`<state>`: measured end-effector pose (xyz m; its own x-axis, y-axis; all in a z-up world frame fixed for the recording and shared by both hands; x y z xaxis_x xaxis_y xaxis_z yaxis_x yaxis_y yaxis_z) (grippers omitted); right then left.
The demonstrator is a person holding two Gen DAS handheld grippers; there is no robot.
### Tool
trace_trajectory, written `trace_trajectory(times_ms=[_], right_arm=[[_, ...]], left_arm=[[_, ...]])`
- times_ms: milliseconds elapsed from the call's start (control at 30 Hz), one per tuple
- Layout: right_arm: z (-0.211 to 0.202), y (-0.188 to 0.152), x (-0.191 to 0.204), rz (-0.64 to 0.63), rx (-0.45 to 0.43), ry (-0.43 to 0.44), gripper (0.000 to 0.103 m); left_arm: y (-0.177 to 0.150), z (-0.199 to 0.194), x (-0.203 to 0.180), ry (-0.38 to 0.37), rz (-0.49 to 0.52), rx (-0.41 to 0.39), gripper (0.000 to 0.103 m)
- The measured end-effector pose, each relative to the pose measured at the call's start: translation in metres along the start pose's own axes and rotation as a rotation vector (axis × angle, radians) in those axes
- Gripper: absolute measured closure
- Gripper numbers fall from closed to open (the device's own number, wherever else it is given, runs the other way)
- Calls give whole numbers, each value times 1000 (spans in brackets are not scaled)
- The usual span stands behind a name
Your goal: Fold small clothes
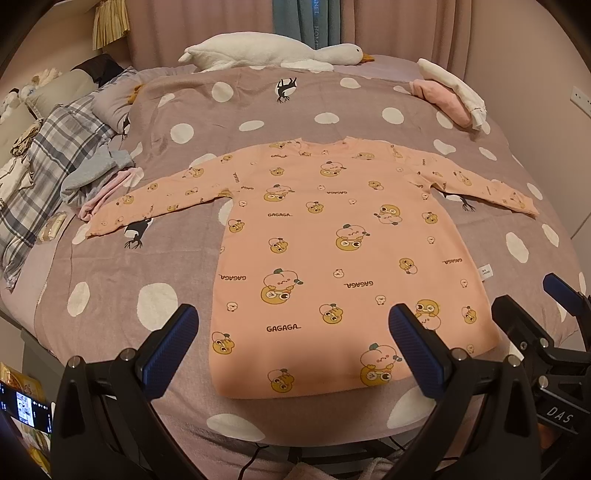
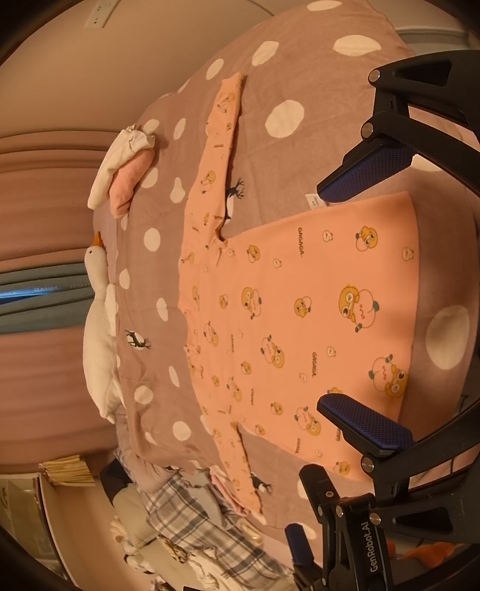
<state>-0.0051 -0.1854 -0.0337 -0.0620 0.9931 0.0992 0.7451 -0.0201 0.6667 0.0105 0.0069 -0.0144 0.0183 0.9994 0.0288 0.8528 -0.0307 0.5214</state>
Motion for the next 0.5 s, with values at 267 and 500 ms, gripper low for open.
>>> trace_trajectory(times_ms=[267, 500], right_arm=[[0, 0, 0, 1, 0, 0, 1], [0, 0, 0, 0, -1, 0, 1]], left_arm=[[0, 0, -1, -4, 0, 3, 0], [-1, 0, -1, -3, 0, 4, 0]])
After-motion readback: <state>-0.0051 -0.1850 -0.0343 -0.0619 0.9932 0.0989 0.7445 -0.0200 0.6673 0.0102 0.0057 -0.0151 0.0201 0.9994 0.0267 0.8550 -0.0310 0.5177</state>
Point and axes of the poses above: each gripper's, at about its wrist camera, not at the fingertips, and z roughly the way its jaws point, x to its left, y to its top, the point moved 2 cm from there along z, roughly the way its jaws point, and after that the axes turned 7 degrees about x, right-handed, at the moved point
